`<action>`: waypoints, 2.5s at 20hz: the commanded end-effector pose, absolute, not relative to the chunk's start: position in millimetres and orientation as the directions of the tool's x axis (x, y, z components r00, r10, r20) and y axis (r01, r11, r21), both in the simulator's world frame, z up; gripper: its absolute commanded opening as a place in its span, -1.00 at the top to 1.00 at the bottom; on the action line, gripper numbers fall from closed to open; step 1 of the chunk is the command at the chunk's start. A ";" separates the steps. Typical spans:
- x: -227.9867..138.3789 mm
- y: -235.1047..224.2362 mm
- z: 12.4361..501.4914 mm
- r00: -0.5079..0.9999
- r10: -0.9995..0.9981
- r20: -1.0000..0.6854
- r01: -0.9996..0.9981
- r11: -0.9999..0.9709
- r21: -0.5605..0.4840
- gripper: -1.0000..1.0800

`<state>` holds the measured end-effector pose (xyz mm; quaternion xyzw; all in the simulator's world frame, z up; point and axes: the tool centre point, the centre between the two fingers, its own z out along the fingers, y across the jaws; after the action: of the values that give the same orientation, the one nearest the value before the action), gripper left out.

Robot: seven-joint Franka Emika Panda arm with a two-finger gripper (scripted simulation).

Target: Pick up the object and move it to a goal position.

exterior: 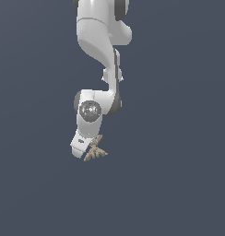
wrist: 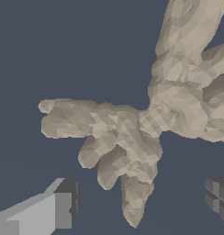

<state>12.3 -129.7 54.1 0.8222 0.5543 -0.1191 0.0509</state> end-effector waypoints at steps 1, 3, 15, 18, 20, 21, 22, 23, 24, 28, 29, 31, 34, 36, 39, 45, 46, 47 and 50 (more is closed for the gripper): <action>12.5 -130.8 53.3 0.346 0.903 -0.254 0.928 -0.370 -0.051 -1.00; 12.3 -130.6 53.5 0.350 0.902 -0.253 0.926 -0.374 -0.050 -1.00; 7.5 -137.1 24.3 0.345 0.904 -0.253 0.928 -0.369 -0.052 1.00; 7.5 -137.1 24.3 0.345 0.904 -0.253 0.928 -0.369 -0.052 1.00; 7.5 -137.1 24.3 0.345 0.904 -0.253 0.928 -0.369 -0.052 1.00; 7.5 -137.1 24.3 0.345 0.904 -0.253 0.928 -0.369 -0.052 1.00; 7.5 -137.1 24.3 0.345 0.904 -0.253 0.928 -0.369 -0.052 1.00; 7.5 -137.1 24.3 0.345 0.904 -0.253 0.928 -0.369 -0.052 1.00; 7.5 -137.1 24.3 0.345 0.904 -0.253 0.928 -0.369 -0.052 1.00; 7.5 -133.8 25.4 0.346 0.903 -0.254 0.928 -0.370 -0.051 1.00; 7.6 -130.6 25.8 0.346 0.903 -0.254 0.928 -0.370 -0.051 1.00; 7.7 -121.6 26.9 0.346 0.903 -0.254 0.928 -0.370 -0.051 1.00; 7.9 -101.1 29.6 0.346 0.903 -0.254 0.928 -0.370 -0.051 1.00; 8.2 -82.5 31.9 0.346 0.903 -0.255 0.928 -0.369 -0.051 1.00; 8.8 -47.2 36.4 0.346 0.903 -0.255 0.928 -0.369 -0.051 1.00; 11.0 29.0 45.7 0.345 0.903 -0.255 0.928 -0.369 -0.052 1.00; 11.5 41.4 47.3 0.345 0.903 -0.255 0.928 -0.369 -0.052 1.00; 12.0 53.8 48.8 0.345 0.903 -0.255 0.928 -0.369 -0.052 1.00; 14.0 90.0 53.3 0.345 0.903 -0.255 0.928 -0.369 -0.052 1.00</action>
<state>13.4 71.6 50.9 0.8182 0.5598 -0.1209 0.0509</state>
